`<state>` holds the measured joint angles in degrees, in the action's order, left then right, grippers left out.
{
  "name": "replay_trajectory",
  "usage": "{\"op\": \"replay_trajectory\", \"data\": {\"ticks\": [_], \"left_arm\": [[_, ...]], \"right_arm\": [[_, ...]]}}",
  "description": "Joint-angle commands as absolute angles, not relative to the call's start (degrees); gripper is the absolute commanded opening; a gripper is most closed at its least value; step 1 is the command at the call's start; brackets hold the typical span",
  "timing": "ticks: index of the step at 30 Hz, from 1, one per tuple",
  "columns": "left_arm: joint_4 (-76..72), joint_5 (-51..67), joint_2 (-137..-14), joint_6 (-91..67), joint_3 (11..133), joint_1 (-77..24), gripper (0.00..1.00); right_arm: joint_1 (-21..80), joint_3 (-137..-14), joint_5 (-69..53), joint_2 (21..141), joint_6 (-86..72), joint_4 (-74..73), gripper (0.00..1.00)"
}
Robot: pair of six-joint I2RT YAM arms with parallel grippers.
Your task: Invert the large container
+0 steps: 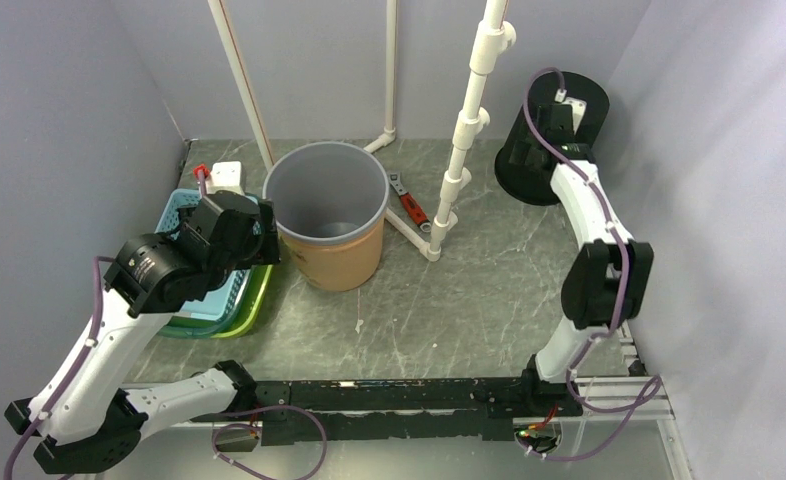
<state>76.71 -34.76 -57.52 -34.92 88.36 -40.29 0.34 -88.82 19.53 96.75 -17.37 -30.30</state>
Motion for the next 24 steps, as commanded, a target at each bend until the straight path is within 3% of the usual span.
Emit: {"op": "replay_trajectory", "data": {"ticks": [1,6,9,14,24], "left_arm": [[74.9,-35.7,-56.1,-37.6,87.9,-40.1,0.95],[70.0,-36.1,-59.0,-28.3,89.2,-38.9,0.95],[67.7,-30.4,-63.0,-22.5,92.9,-32.0,0.95],[63.9,-15.1,-67.0,-21.0,94.2,-17.0,0.95],[58.0,2.2,-71.6,-23.5,91.9,-8.1,0.95]], "right_arm": [[0.2,-79.5,15.5,85.6,-27.8,-33.2,1.0],[0.2,-62.2,4.3,69.3,-35.0,-30.7,0.98],[0.2,-54.5,0.3,58.7,-38.1,-30.5,0.97],[6.8,-49.2,7.9,50.9,-43.1,-39.4,0.94],[27.6,-35.7,9.0,36.2,-54.5,-42.8,0.91]]}}
